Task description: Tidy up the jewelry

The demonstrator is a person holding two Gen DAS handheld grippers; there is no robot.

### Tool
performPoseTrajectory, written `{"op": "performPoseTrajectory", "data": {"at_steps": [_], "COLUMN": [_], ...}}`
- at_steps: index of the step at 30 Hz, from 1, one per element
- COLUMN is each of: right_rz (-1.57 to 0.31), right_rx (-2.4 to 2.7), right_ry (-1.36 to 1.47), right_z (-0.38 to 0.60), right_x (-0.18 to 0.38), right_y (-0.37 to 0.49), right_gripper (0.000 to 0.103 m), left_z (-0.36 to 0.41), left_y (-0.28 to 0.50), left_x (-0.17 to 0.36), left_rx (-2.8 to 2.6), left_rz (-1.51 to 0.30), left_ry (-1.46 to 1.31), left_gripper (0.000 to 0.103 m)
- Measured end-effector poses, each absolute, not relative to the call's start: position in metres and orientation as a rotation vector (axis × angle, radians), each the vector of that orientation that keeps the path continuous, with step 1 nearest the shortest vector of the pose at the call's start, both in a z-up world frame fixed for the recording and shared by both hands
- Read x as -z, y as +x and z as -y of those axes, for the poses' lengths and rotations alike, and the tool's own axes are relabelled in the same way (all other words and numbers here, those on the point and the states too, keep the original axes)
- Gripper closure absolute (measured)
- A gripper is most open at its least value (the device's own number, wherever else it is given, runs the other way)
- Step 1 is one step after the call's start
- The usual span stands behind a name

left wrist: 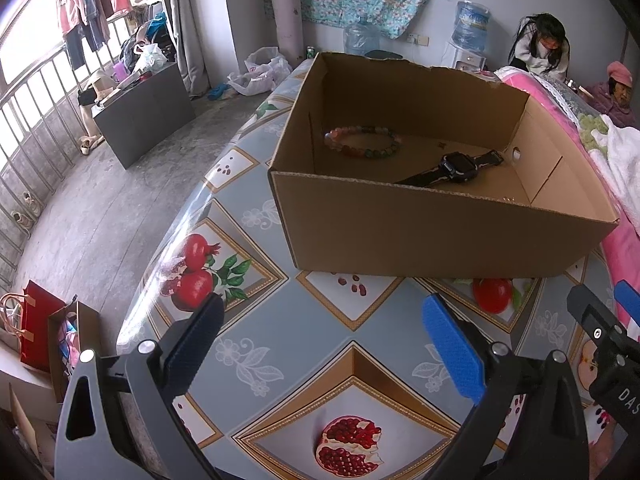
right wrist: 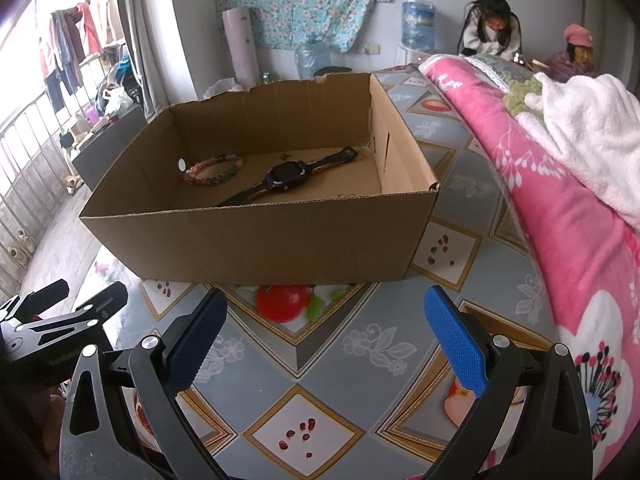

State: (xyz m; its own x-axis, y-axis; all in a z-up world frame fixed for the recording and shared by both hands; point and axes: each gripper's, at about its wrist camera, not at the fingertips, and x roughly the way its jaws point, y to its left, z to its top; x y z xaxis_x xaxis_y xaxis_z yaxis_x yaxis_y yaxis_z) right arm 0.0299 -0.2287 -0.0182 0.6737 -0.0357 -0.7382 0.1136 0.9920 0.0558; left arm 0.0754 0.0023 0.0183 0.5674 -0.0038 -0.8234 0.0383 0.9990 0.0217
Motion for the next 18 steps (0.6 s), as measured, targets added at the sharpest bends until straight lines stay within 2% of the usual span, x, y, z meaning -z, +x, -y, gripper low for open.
{"op": "performPoseTrajectory", "data": {"at_steps": [18], "right_rz": [-0.829], "right_rx": [0.085], "right_ry": [0.099], "right_z": [0.2281], "right_x": [0.0181], "right_y": [0.0299], "right_gripper": [0.008], "left_z": [-0.0017], "left_y": [0.0736], "left_x": [-0.0171], "left_rx": [0.028], "left_rz": [-0.970], "left_ry": [0.038], "left_gripper": [0.006]}}
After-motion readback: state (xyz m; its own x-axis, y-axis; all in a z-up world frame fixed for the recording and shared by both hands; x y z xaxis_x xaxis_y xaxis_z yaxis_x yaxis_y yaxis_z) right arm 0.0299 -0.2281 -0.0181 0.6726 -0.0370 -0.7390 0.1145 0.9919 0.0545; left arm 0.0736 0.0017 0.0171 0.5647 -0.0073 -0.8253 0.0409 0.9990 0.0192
